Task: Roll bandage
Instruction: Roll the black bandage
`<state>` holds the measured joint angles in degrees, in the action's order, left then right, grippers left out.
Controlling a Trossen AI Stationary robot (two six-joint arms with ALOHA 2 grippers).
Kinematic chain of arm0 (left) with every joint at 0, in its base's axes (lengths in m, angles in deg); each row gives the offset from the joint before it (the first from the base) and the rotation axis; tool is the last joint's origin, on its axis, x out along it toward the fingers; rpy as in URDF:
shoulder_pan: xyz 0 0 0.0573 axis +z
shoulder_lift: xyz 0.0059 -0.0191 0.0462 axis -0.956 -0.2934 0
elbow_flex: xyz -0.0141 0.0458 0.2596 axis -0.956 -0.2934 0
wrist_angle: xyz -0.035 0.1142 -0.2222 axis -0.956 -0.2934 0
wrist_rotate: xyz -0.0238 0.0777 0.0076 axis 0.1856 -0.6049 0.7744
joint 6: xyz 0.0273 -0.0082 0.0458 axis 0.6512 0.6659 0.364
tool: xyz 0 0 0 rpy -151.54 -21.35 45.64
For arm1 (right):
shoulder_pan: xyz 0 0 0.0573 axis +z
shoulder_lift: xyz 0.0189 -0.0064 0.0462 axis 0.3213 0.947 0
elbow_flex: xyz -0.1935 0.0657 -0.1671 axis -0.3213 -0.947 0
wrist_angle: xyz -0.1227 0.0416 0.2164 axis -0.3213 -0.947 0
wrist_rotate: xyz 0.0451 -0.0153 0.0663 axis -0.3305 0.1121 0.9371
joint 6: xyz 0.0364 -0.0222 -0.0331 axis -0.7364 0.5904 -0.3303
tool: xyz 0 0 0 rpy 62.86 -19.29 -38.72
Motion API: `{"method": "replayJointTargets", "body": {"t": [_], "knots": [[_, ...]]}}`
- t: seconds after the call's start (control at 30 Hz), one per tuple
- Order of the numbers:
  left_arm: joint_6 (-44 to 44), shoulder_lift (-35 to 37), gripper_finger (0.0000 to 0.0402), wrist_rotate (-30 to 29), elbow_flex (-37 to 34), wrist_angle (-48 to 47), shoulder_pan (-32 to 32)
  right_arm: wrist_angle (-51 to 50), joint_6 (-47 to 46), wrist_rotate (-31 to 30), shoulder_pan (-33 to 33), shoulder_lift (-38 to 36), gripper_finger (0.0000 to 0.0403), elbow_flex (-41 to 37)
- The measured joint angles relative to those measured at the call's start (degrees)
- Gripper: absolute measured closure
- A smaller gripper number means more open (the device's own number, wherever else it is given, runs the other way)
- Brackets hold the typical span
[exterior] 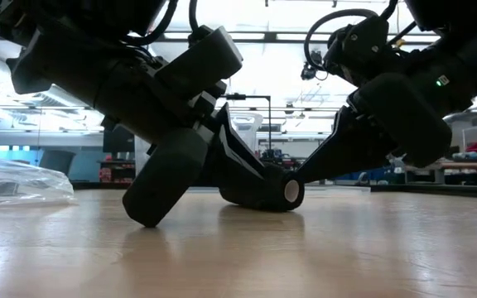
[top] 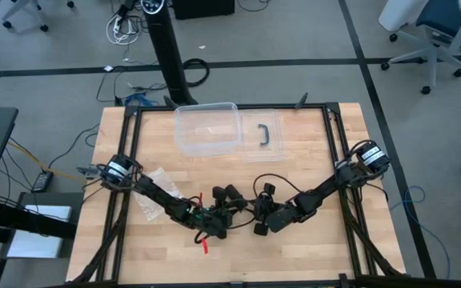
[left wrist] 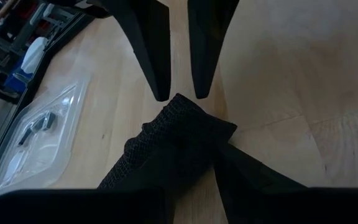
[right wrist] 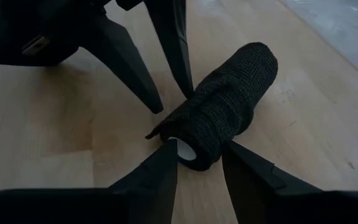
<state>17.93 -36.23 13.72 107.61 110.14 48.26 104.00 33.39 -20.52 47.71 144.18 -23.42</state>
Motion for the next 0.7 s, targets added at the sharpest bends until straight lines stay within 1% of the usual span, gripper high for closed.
{"method": "replayJointTargets", "body": {"t": [0.27, 0.4, 0.6, 0.7], "knots": [[0.0, 0.0, 0.0299, 0.0, 0.0, 0.0, 0.0, -0.8, 0.6, 0.6, -1.4, 0.0, 0.0256, 0.0], [0.0, 0.0, 0.0299, 0.0, 0.0, 0.0, 0.0, -0.5, 1.1, 1.8, -1.8, 0.4, 0.0258, 0.0], [0.0, 0.0, 0.0299, 0.1, 0.0, 0.0, 0.2, 1.1, 2.4, 3.1, -2.9, 3.8, 0.0260, 0.9], [0.1, 0.0, 0.0299, 0.6, 0.0, 0.0, 0.3, 1.8, 3.3, 2.8, -3.0, 4.7, 0.0273, 1.5]]}}
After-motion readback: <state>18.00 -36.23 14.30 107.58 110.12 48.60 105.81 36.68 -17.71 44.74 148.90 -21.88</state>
